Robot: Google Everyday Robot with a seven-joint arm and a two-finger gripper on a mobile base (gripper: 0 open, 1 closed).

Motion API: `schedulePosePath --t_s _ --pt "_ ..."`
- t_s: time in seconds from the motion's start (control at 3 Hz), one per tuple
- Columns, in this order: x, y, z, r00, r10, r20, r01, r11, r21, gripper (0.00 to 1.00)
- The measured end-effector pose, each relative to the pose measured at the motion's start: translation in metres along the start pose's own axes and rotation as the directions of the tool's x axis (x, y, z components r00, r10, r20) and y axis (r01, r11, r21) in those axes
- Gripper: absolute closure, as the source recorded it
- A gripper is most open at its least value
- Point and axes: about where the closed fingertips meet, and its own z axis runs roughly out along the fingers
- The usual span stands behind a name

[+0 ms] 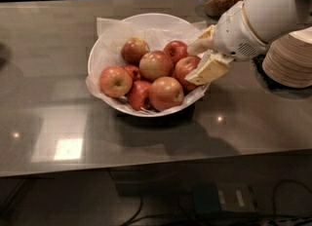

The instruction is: Pick apple from white bowl

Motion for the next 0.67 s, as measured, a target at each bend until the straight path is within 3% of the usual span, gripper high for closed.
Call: schedulePosePath --t_s 0.33,0.67 --pt "-0.0006 -0.0017 -0.0004 1.0 0.001 0.0 -0.001 1.0 -0.001 0.49" --pt "0.0006 -0.0051 0.0017 1.0 0.004 -0.004 -0.004 0.9999 -0.012 0.3"
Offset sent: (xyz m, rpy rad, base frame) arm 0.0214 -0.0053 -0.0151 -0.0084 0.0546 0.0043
